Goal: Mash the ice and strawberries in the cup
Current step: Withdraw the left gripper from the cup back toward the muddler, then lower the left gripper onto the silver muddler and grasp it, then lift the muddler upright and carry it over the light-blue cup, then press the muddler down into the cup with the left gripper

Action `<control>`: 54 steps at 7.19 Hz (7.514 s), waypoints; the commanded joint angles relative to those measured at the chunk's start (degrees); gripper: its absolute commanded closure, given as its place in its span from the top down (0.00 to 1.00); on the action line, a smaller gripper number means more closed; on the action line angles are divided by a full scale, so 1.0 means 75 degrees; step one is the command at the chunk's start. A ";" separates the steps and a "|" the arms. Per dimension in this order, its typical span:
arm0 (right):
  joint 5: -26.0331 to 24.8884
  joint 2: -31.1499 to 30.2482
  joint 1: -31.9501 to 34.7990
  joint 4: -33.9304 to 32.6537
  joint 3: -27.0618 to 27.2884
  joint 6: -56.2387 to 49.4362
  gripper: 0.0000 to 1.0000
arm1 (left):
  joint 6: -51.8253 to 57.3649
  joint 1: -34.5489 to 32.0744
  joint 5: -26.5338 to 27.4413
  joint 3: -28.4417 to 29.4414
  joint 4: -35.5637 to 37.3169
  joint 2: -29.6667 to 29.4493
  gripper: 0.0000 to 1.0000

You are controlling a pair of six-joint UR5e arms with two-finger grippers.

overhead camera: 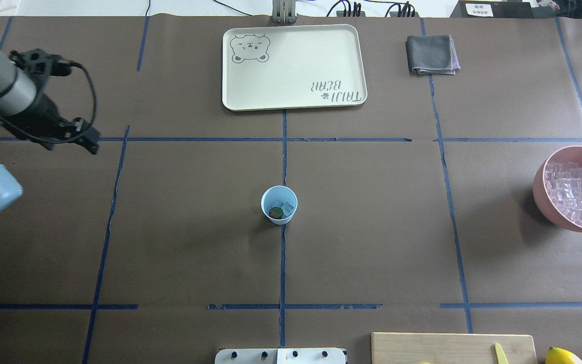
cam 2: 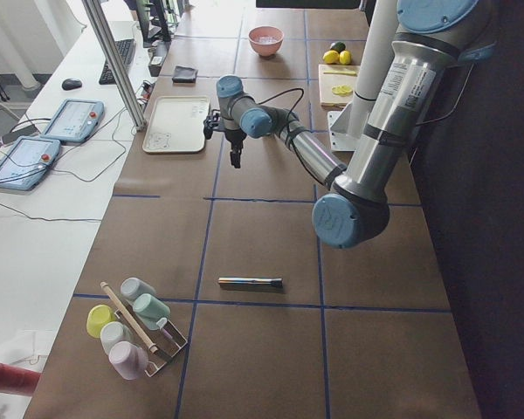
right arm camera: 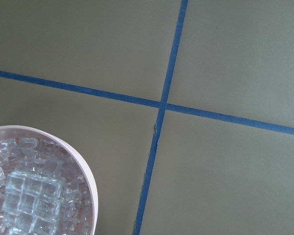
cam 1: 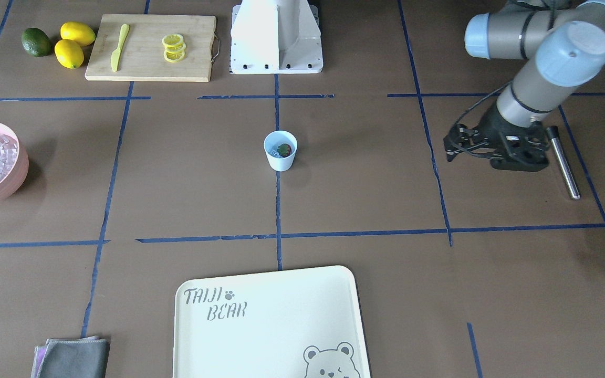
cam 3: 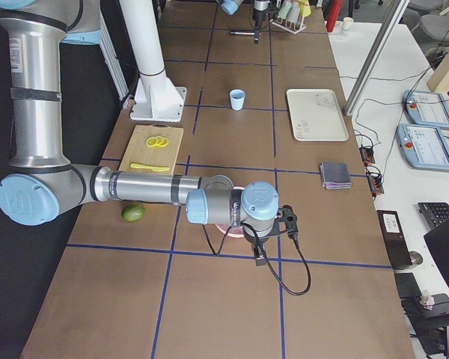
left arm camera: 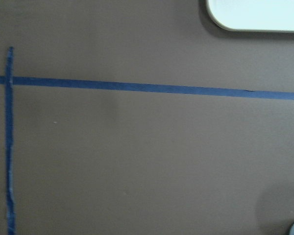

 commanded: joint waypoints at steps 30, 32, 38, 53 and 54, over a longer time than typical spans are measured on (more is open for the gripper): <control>-0.0028 -0.0002 0.0026 0.0053 0.0398 0.0010 0.99 | -0.0079 0.0199 0.1236 -0.1751 -0.1687 0.0346 0.00; 0.0018 -0.0026 0.0061 0.0041 0.0446 0.0010 0.99 | -0.0068 0.1366 0.2923 -0.2500 -0.1734 -0.0396 0.00; 0.0077 -0.0214 0.0061 -0.0018 0.0657 0.0010 0.99 | -0.1498 0.3940 0.7188 -0.2446 -0.5617 -0.0528 0.00; -0.0028 -0.0178 0.0049 -0.0029 0.0622 0.0022 0.99 | 0.0928 0.6100 1.1375 0.2555 -1.1965 -0.2670 0.00; -0.0028 -0.0178 0.0049 -0.0029 0.0622 0.0022 0.99 | 0.0928 0.6039 1.1280 0.2605 -1.1965 -0.2673 0.00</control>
